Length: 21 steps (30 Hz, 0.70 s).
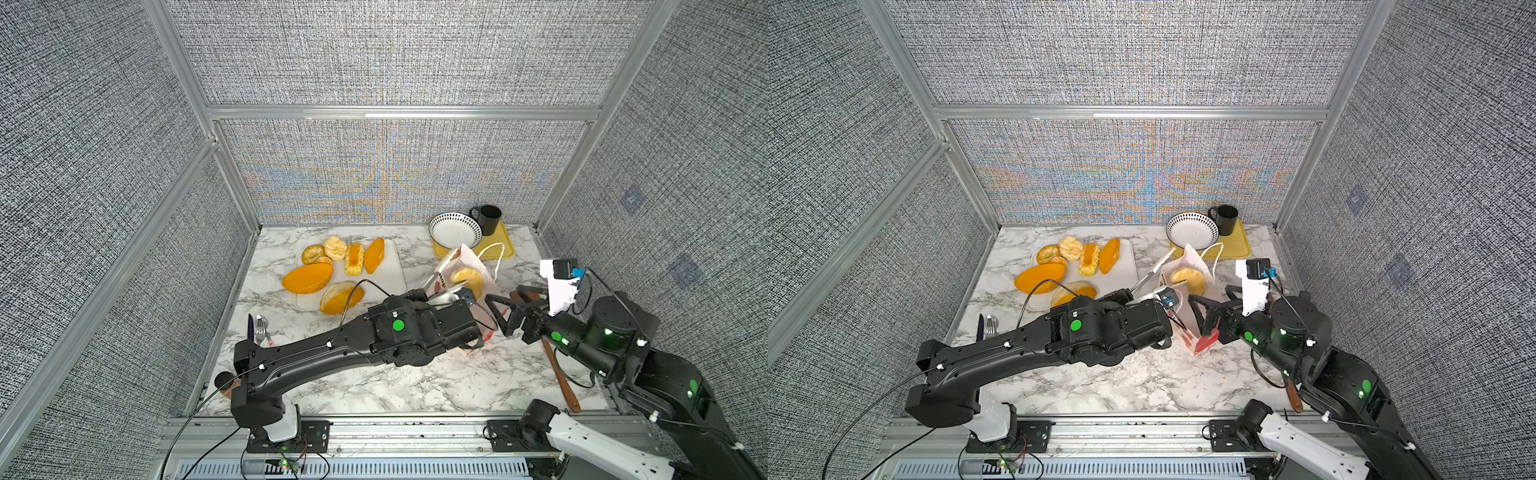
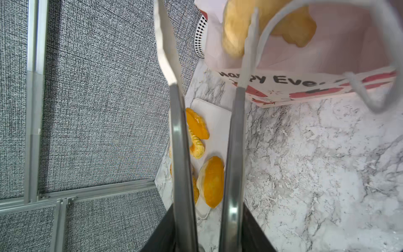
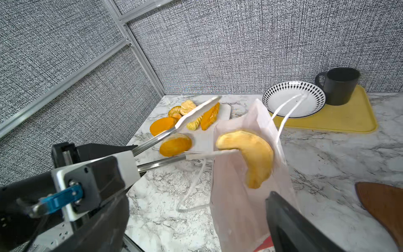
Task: Pack bread into a paper bag
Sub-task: Place the fake bread in the paper bag.
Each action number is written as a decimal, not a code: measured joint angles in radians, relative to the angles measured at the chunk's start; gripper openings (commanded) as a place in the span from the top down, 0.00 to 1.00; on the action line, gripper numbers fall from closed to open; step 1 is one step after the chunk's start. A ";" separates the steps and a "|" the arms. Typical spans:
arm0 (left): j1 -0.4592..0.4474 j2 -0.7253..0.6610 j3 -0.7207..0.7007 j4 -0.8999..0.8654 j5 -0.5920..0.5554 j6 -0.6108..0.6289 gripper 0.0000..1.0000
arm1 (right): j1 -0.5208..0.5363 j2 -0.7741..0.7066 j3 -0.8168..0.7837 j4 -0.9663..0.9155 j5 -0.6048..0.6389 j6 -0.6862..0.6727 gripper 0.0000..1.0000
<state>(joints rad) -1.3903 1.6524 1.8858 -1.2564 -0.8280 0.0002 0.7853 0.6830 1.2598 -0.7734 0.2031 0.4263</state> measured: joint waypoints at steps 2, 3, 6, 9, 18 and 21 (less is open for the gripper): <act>0.000 -0.014 -0.010 0.029 0.016 0.005 0.49 | 0.000 0.000 -0.002 0.000 0.001 0.000 0.01; 0.000 -0.020 -0.014 0.037 0.019 0.014 0.49 | 0.000 0.000 -0.002 0.000 0.003 0.000 0.01; 0.000 -0.043 -0.024 0.072 0.021 0.019 0.49 | 0.000 0.001 -0.002 0.000 0.017 -0.003 0.01; 0.005 -0.097 -0.052 0.124 0.026 0.022 0.49 | 0.000 0.005 -0.002 0.000 0.043 -0.004 0.01; 0.091 -0.338 -0.194 0.321 -0.005 -0.056 0.56 | 0.000 0.014 -0.044 0.001 0.160 -0.029 0.01; 0.125 -0.373 -0.212 0.315 -0.026 -0.133 0.56 | 0.000 0.032 -0.074 0.008 0.209 -0.034 0.01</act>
<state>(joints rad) -1.2655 1.2793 1.6737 -0.9409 -0.8543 -0.1329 0.7849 0.7147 1.1854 -0.7650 0.4122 0.3923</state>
